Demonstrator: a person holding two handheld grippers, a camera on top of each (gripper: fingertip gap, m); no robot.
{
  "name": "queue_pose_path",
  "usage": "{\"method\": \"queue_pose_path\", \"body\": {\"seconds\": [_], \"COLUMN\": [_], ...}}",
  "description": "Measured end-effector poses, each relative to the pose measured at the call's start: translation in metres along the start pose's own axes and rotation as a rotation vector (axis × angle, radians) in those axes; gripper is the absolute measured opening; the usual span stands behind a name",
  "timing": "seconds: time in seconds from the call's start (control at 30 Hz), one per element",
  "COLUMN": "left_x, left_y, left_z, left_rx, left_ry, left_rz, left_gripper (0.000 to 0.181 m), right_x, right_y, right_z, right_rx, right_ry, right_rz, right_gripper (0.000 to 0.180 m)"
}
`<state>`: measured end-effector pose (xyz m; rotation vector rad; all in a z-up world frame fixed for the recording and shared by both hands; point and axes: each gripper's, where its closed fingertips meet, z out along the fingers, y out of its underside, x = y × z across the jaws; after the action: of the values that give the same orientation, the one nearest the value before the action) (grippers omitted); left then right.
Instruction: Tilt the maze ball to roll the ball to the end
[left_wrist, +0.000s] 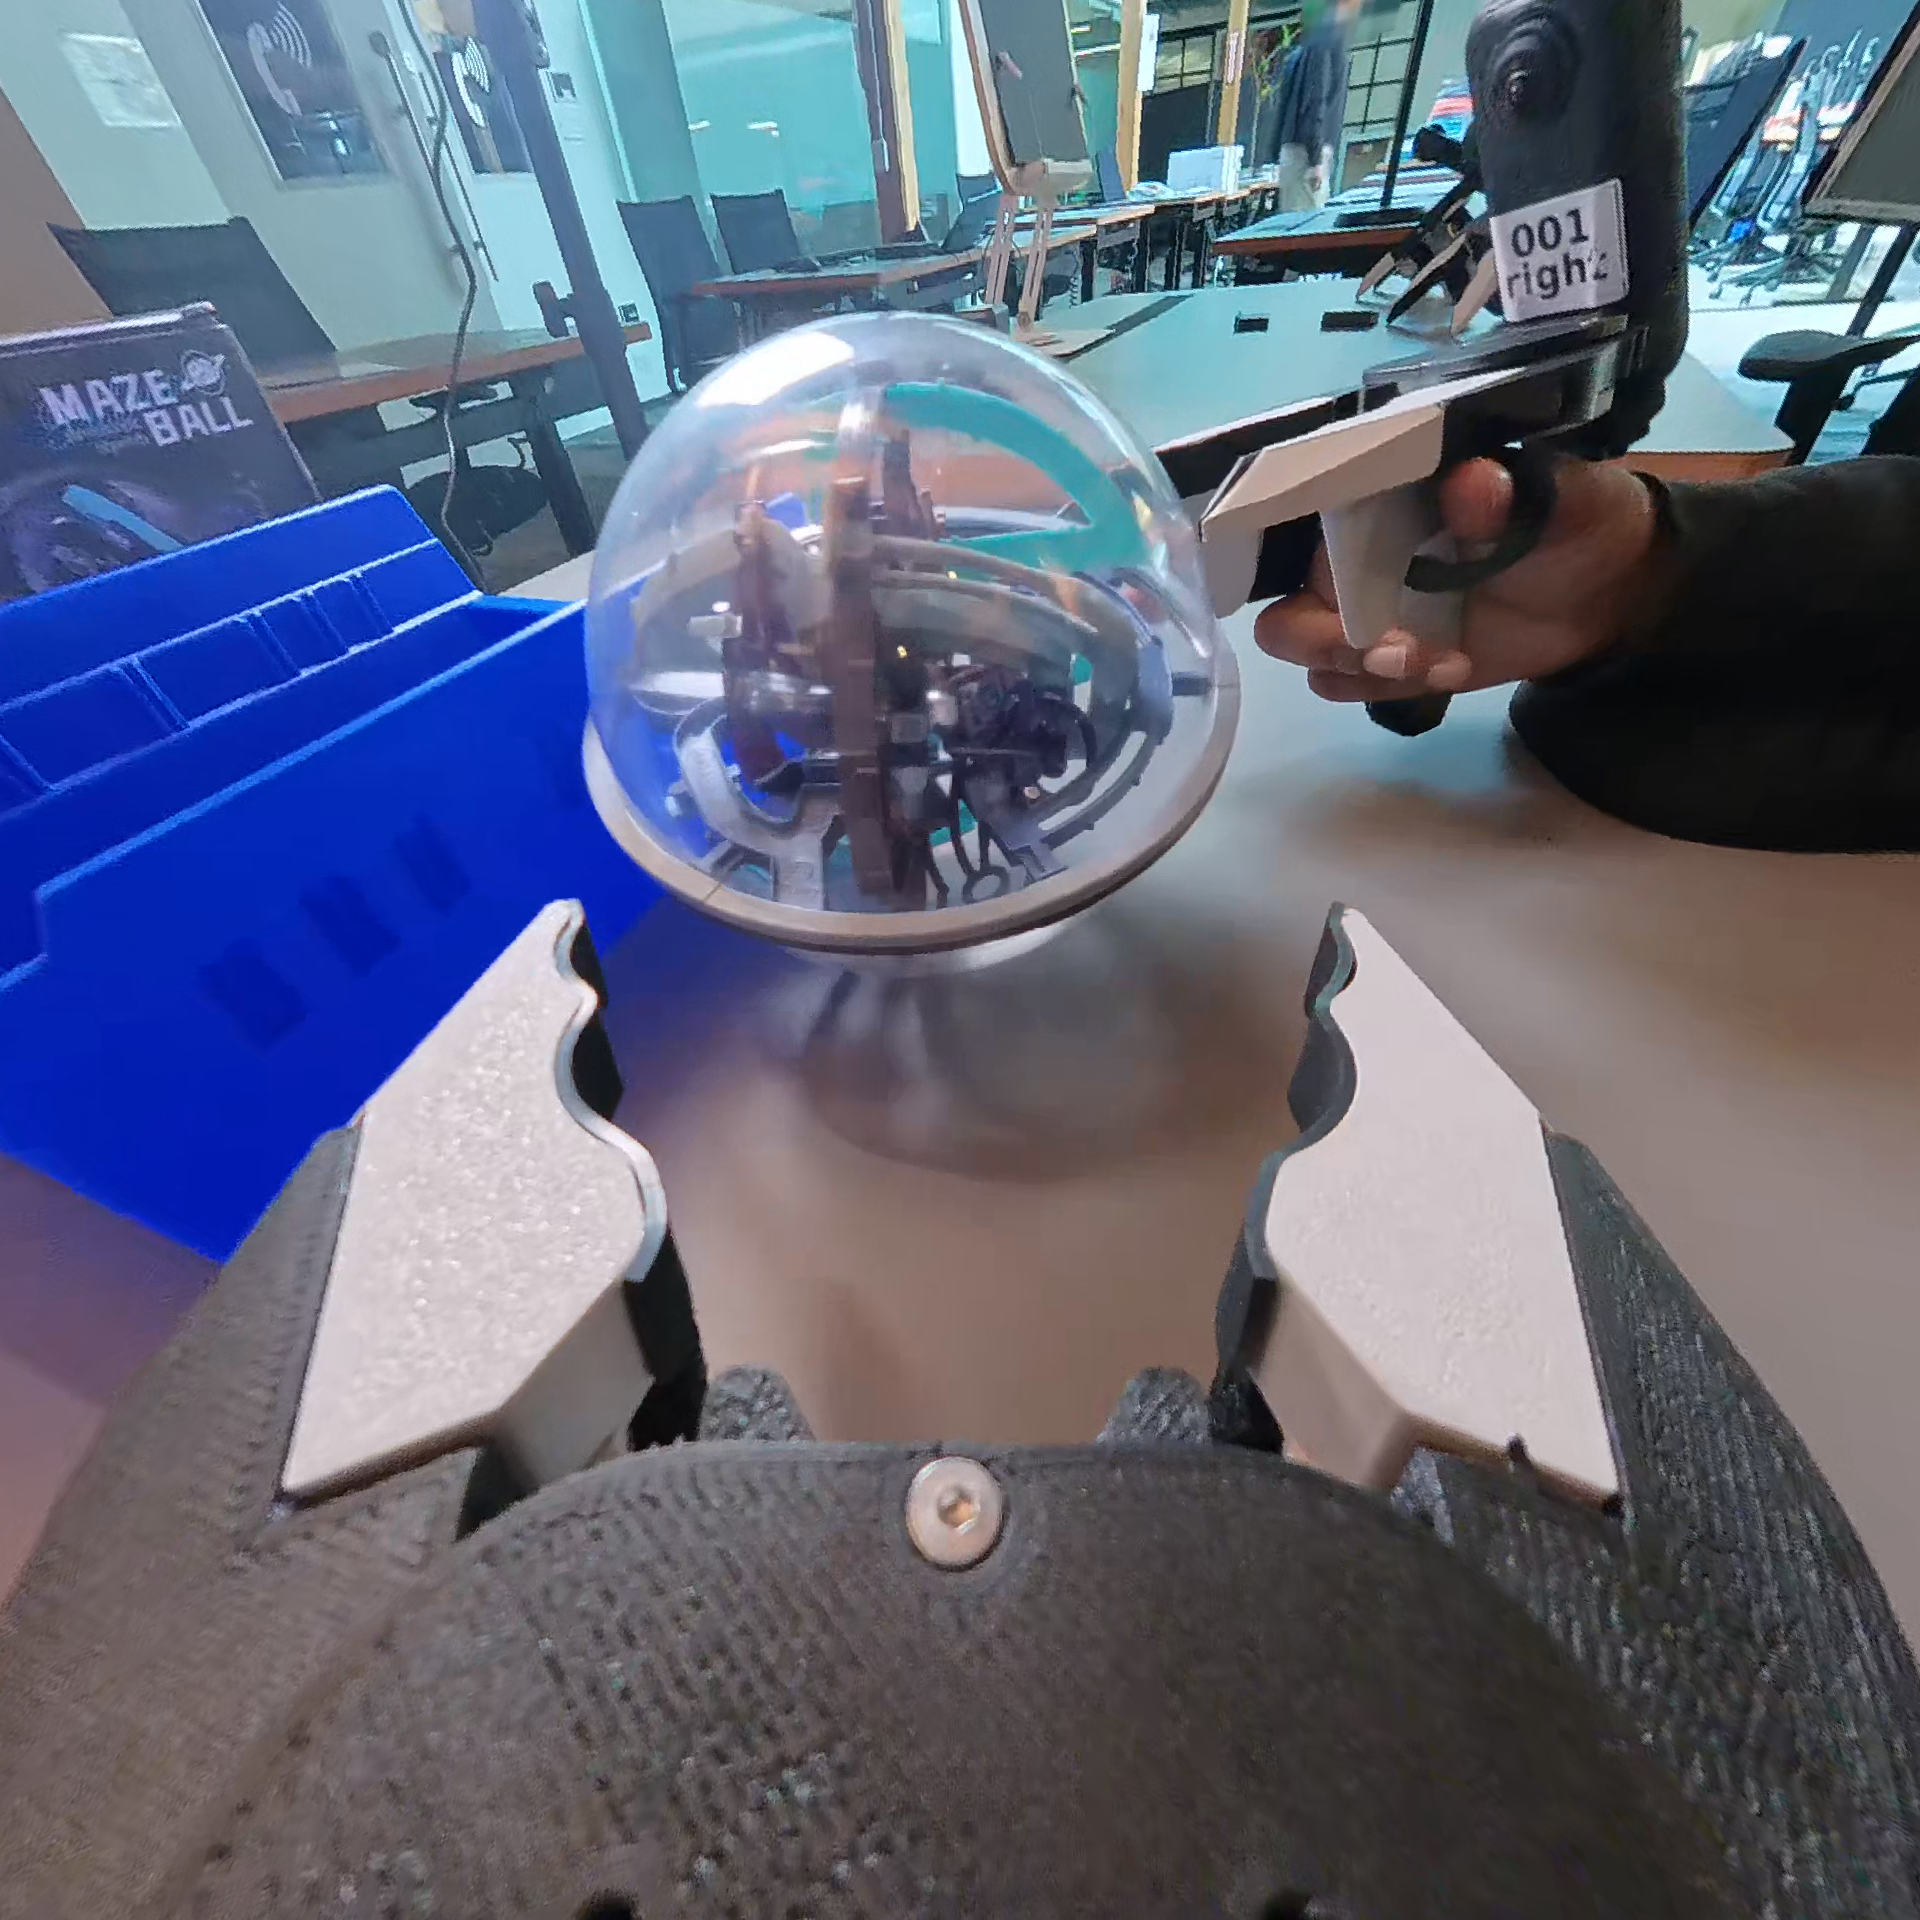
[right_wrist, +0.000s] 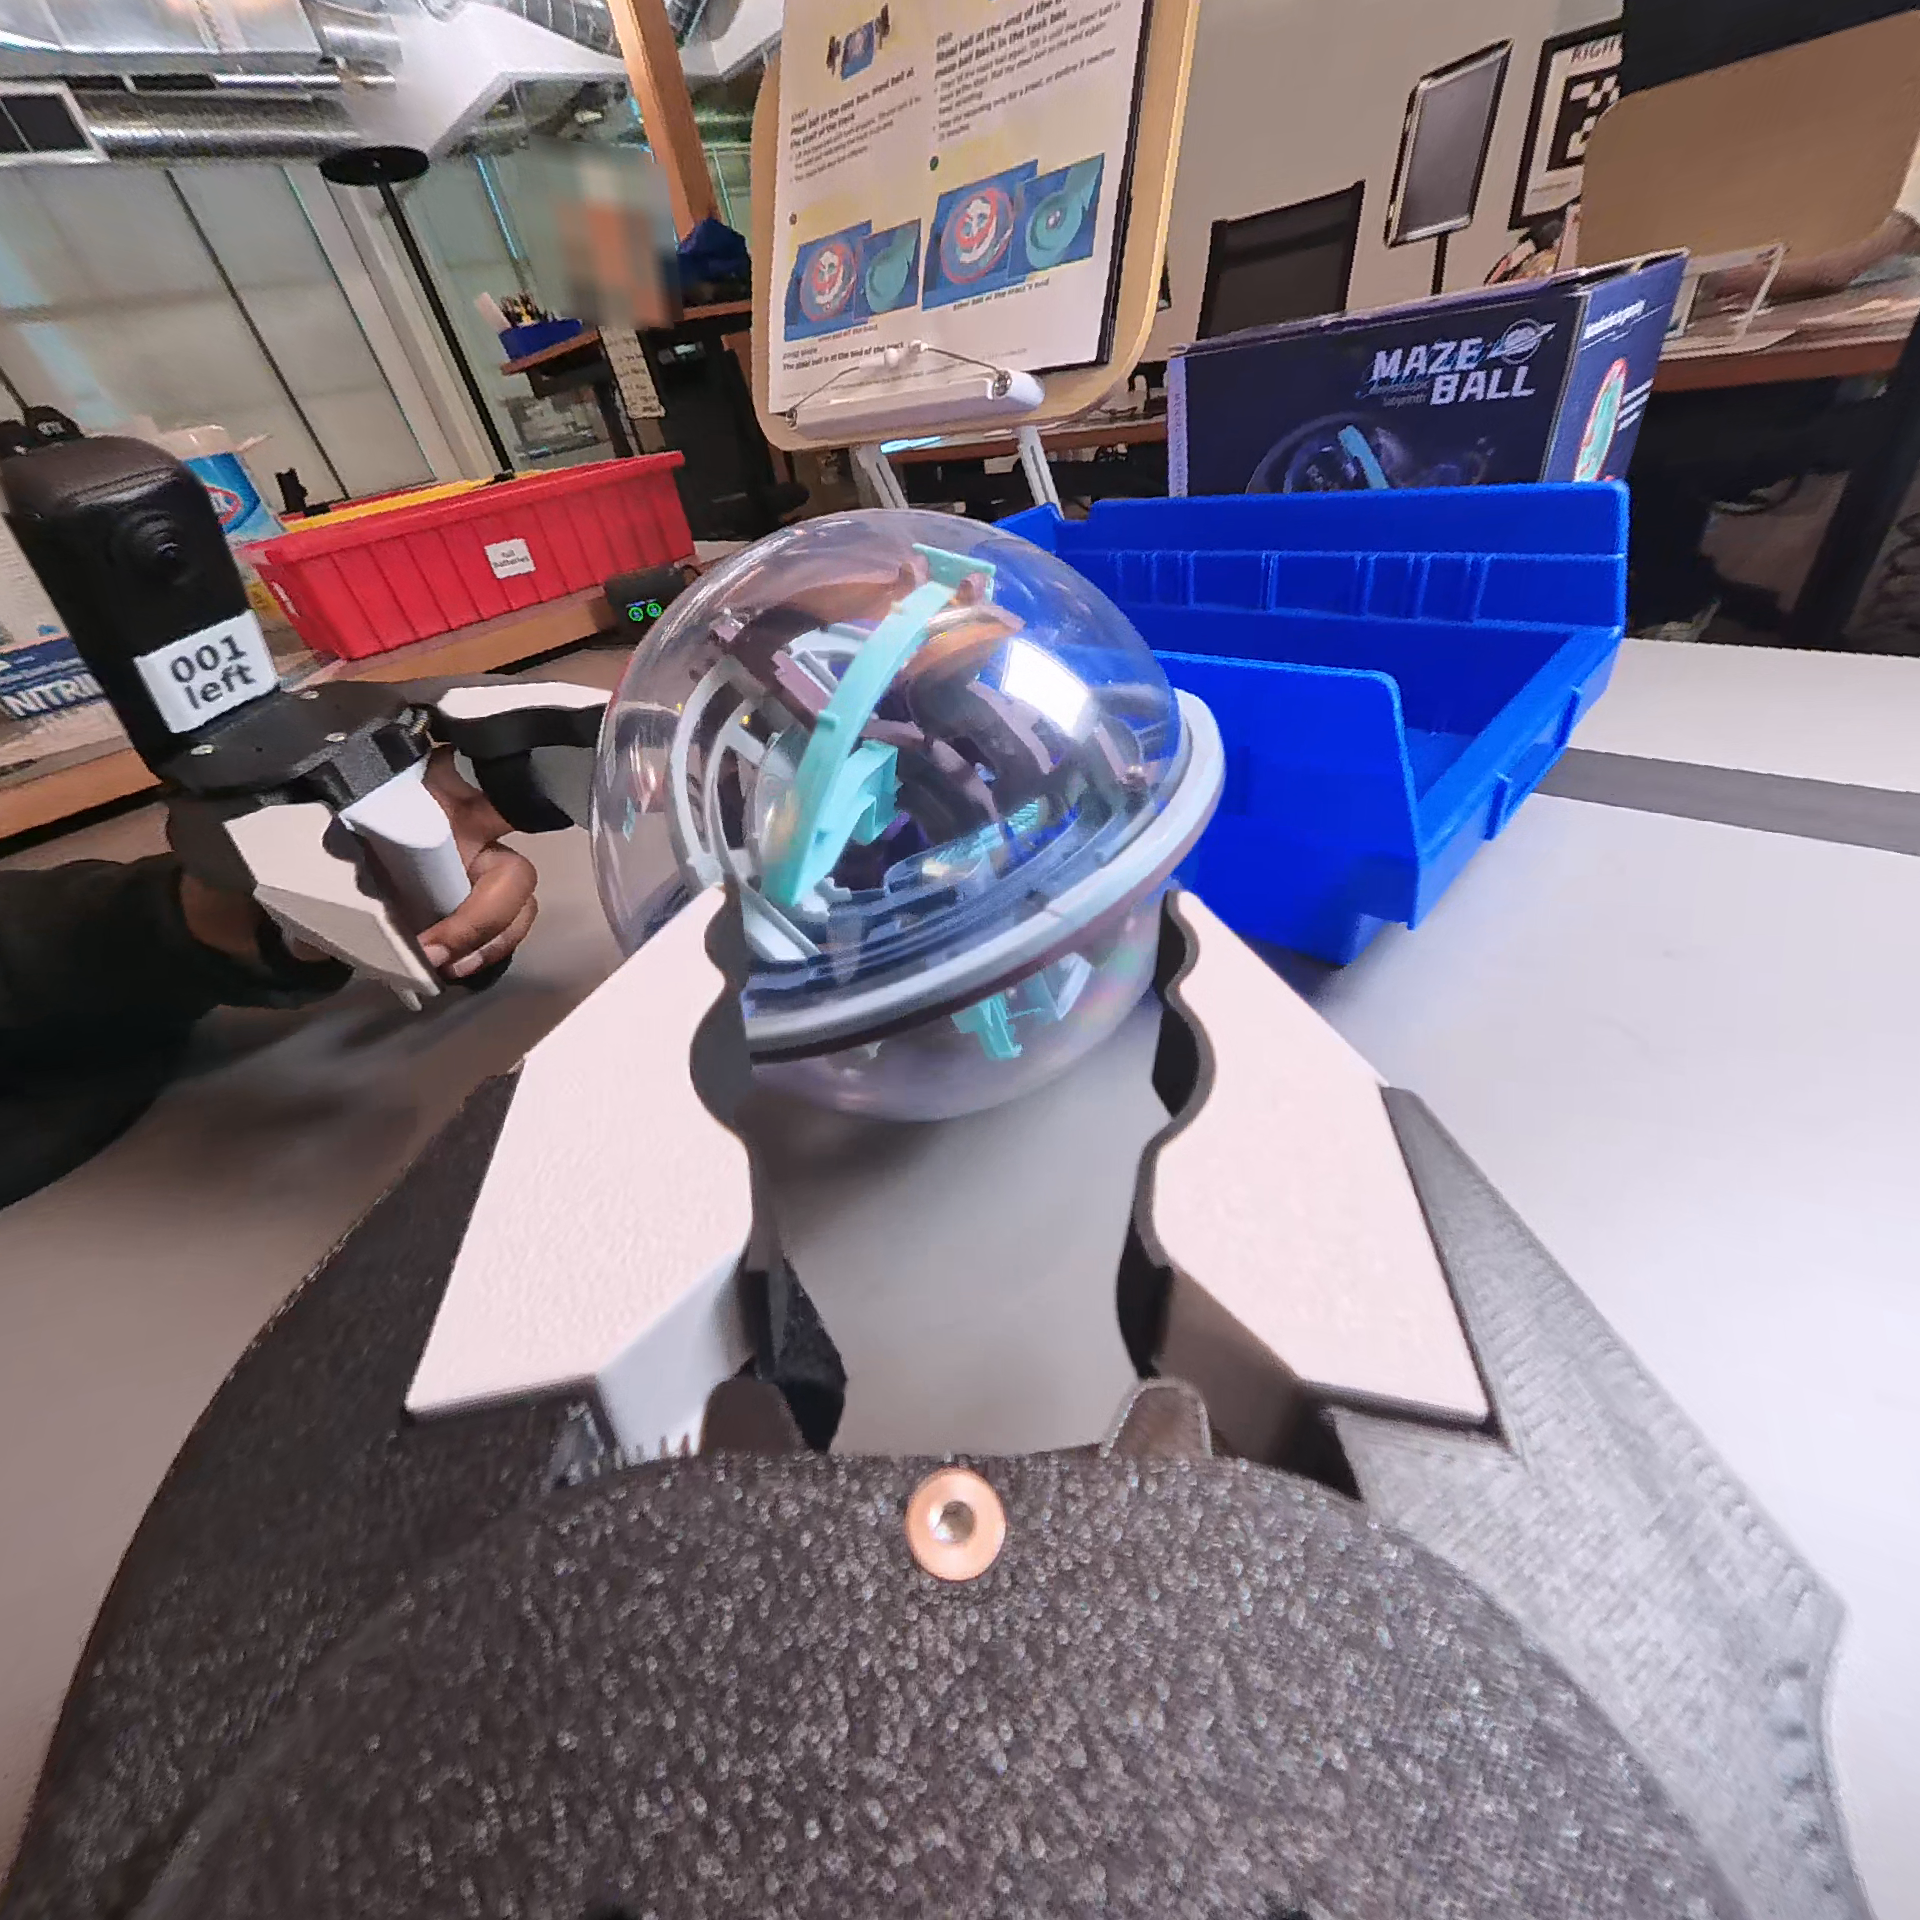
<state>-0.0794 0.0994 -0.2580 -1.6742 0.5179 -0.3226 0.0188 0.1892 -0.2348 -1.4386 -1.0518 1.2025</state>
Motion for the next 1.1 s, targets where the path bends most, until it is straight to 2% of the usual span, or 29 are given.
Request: {"method": "queue_pose_path", "body": {"seconds": [0.1,0.37,0.57,0.7,0.8,0.87,0.97,1.03,1.1], "left_x": [-0.001,0.001,-0.011,-0.013,-0.012,-0.007,-0.011,-0.008,-0.009], "left_y": [-0.001,0.012,0.006,-0.001,-0.007,-0.006,-0.004,-0.015,-0.030], "left_z": [-0.002,0.003,0.020,0.038,0.049,0.056,0.054,0.046,0.040], "left_rx": [0.013,-0.084,-0.054,-0.022,0.007,-0.012,-0.090,-0.097,-0.078], "left_ry": [0.000,0.025,0.001,0.066,0.113,0.130,0.000,-0.028,-0.027], "left_rz": [-0.018,-0.082,-0.136,-0.211,-0.246,-0.257,-0.175,-0.111,-0.150], "left_gripper": [0.130,0.120,0.138,0.149,0.150,0.145,0.145,0.147,0.147], "right_x": [0.002,-0.002,-0.007,0.000,0.002,-0.004,-0.019,-0.028,-0.033], "right_y": [0.000,0.004,0.004,0.003,0.011,0.013,0.012,0.003,-0.016], "right_z": [-0.001,0.001,0.008,0.012,0.015,0.014,0.011,0.010,0.011], "right_rx": [0.008,-0.007,-0.016,-0.023,-0.055,-0.068,-0.084,-0.059,-0.009], "right_ry": [0.023,0.009,-0.052,-0.060,-0.082,-0.104,-0.109,-0.109,-0.115], "right_rz": [-0.016,-0.030,0.010,0.052,0.104,0.100,0.031,0.008,0.032], "right_gripper": [0.080,0.079,0.106,0.111,0.110,0.096,0.093,0.094,0.094]}}
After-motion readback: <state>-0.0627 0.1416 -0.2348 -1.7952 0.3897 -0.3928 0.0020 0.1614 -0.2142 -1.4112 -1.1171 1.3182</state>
